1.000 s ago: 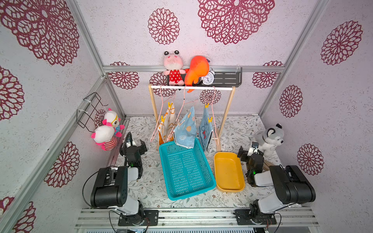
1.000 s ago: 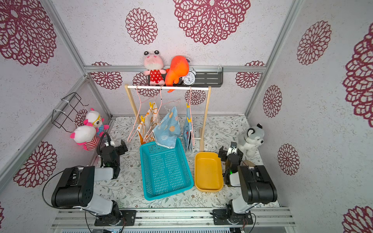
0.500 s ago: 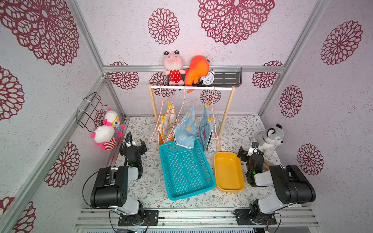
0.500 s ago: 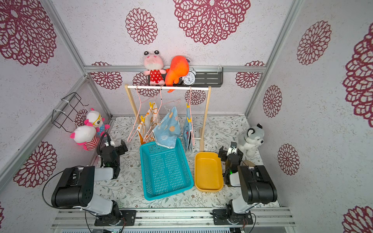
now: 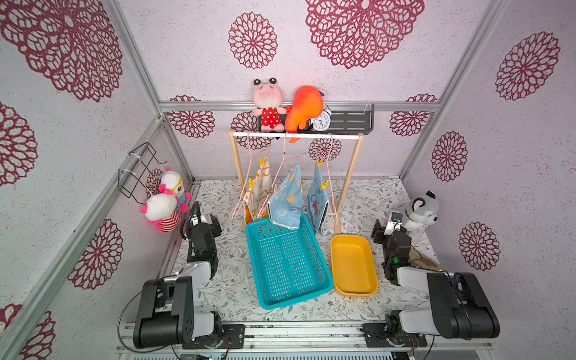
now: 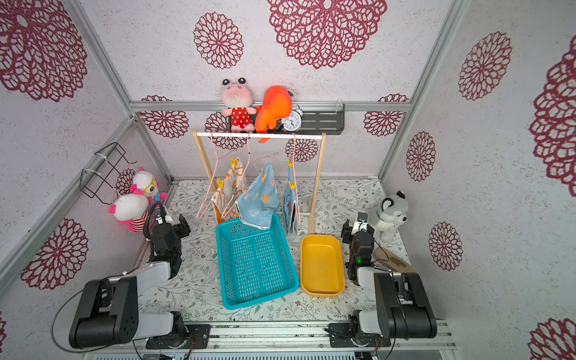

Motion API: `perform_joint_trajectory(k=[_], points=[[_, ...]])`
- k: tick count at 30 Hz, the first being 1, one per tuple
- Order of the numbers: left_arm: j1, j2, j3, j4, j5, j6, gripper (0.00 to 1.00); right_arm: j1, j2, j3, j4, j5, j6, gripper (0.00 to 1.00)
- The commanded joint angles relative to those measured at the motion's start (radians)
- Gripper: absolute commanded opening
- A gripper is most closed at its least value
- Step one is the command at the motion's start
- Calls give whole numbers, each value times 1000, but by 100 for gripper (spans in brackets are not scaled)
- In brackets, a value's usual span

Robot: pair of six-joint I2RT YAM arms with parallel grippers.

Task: Remove the clothespins securing towels to the hanger
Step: Pick up the hanger from the clothesline.

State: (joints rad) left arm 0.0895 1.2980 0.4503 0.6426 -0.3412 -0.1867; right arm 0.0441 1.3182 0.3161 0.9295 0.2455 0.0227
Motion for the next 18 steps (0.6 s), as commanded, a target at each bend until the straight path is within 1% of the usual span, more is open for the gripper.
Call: perform_joint_trajectory(k=[1, 4, 6, 9, 14, 18], points=[[-6, -121, 34, -159, 6, -90, 69, 5, -84, 14, -119, -28, 31, 73], [-28, -222, 56, -246, 33, -98, 69, 25, -153, 34, -197, -56, 35, 72], [-55, -295, 86, -327, 30, -93, 69, 41, -199, 58, -258, -69, 31, 71], [-78, -380, 136, -427, 64, -82, 69, 54, -261, 100, -346, -100, 41, 69], [-82, -457, 233, -548, 215, -123, 68, 73, -318, 185, -500, -172, 50, 68], [-83, -455, 324, -629, 358, -140, 66, 92, -342, 238, -594, -226, 49, 67]])
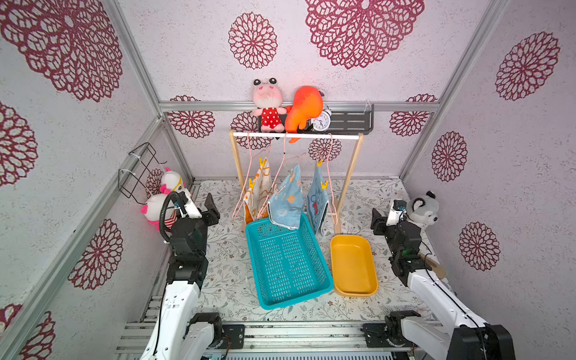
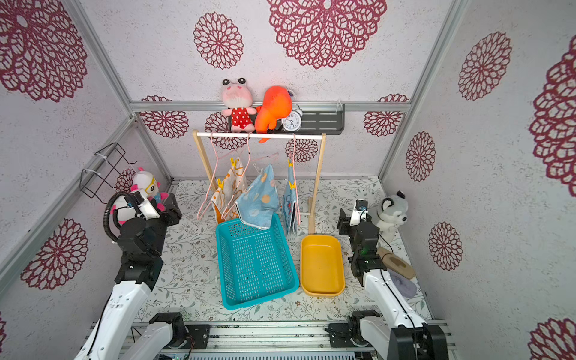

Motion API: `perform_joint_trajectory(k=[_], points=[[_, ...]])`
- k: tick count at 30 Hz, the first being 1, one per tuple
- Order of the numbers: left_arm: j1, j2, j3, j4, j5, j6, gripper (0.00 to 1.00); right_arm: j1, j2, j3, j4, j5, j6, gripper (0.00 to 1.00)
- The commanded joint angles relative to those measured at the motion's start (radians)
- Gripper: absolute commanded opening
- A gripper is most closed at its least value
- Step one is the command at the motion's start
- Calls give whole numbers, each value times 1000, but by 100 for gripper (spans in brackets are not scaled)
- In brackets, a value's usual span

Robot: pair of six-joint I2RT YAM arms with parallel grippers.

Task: Remove the clothespins securing towels to the hanger
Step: Pick up the hanger from the clothesline.

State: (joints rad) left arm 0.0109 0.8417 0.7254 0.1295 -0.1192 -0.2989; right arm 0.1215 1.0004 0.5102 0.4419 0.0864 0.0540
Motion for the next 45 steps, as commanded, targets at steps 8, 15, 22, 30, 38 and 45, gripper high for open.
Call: perform_joint_trajectory(k=[8, 15, 22, 30, 38, 45], points=[[-30, 123, 230, -228, 417, -3, 63, 36, -77, 80, -171, -93, 35, 66], [-121, 268, 384, -307, 439, 102, 60, 53, -80, 116, -227, -102, 30, 65], [-140, 414, 529, -332, 415, 142, 51, 60, -102, 117, -225, -100, 34, 65], [-161, 530, 633, -299, 342, 142, 50, 67, -99, 116, -222, -100, 41, 64], [-208, 624, 706, -254, 266, 151, 48, 73, -112, 103, -211, -86, 47, 64], [-231, 703, 764, -216, 124, 150, 44, 75, -123, 93, -209, -79, 49, 64]])
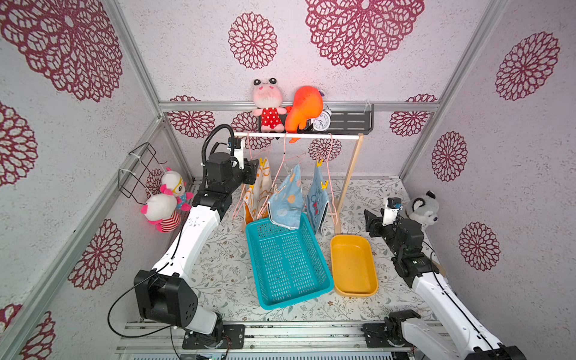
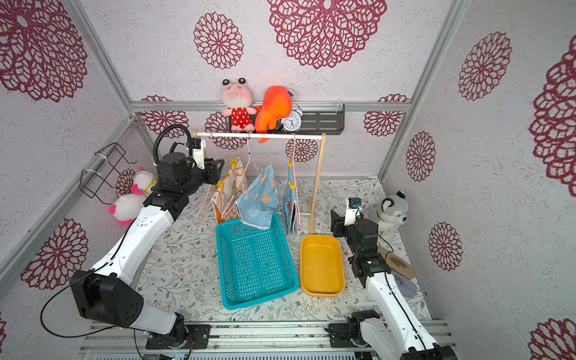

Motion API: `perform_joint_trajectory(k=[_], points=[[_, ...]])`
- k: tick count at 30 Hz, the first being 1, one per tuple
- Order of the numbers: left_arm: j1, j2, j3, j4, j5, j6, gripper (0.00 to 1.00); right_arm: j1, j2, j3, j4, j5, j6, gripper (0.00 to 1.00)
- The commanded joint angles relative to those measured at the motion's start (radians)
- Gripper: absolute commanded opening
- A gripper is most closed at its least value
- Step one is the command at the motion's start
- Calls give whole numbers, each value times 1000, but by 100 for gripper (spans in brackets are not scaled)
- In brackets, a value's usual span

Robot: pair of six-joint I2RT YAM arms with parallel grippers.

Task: Remove the clothespins securing towels to the hanger
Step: Pick up the hanger from the clothesline.

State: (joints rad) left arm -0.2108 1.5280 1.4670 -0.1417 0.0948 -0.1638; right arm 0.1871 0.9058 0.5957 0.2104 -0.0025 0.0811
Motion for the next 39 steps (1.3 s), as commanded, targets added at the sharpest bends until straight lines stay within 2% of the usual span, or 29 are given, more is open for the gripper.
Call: perform_joint_trajectory(k=[1, 4, 12, 20, 26, 32, 36, 39], points=[[-13, 22, 23, 71, -112, 16, 43, 9, -31, 4, 24, 12, 22, 64], [-17, 36, 31, 101, -130, 16, 41, 9, -35, 0, 23, 15, 22, 64], [-27, 95, 78, 114, -74, 11, 39, 9, -36, -11, 31, 16, 25, 64], [-27, 121, 85, 117, -61, 4, 23, 9, -45, -20, 33, 16, 27, 64], [-26, 116, 67, 120, -70, 4, 18, 9, -41, -28, 42, 11, 32, 64], [-28, 109, 60, 114, -70, 4, 5, 9, -39, -25, 41, 5, 33, 64], [-29, 96, 59, 97, -81, 13, 0, 9, -44, -16, 15, 24, 18, 64], [-29, 76, 56, 85, -99, 19, 0, 10, -47, -4, 7, 19, 15, 64]])
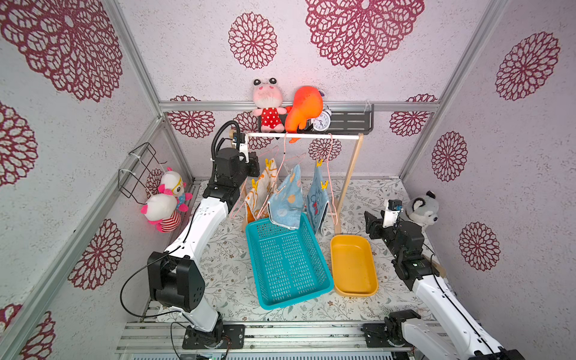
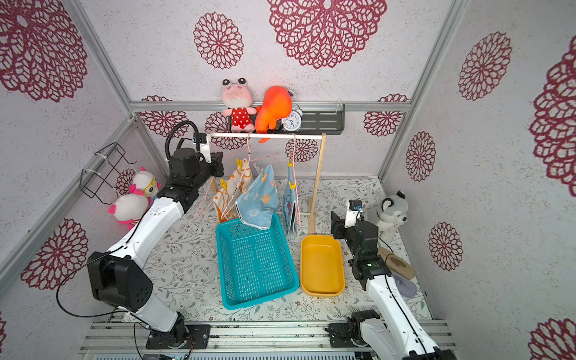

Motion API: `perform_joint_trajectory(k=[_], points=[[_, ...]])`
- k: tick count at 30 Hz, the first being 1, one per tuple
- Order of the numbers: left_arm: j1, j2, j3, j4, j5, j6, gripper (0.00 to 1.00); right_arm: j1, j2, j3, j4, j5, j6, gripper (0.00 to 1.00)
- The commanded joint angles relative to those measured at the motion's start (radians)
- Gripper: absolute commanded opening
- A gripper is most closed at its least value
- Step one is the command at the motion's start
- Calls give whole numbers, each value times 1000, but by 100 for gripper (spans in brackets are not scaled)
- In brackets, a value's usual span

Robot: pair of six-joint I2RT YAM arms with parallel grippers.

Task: Remove the clothespins securing towels to the hanger
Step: Pick up the hanger from the clothesline.

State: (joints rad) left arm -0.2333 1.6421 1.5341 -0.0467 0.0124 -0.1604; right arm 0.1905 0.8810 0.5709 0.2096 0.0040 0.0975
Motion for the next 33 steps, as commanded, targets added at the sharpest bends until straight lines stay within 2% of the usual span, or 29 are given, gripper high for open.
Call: perform_joint_trajectory(k=[1, 13, 23, 33], points=[[-7, -47, -9, -18, -24, 16, 0, 6, -23, 27, 4, 10, -2, 64], [-10, -178, 47, -162, -72, 45, 0, 53, -20, 127, -78, -8, -45, 63], [-10, -358, 45, -284, -47, 46, 0, 104, -3, 241, -146, -9, -117, 63], [-10, -525, 113, -524, -77, 38, 0, 161, 26, 386, -202, -54, -188, 62]])
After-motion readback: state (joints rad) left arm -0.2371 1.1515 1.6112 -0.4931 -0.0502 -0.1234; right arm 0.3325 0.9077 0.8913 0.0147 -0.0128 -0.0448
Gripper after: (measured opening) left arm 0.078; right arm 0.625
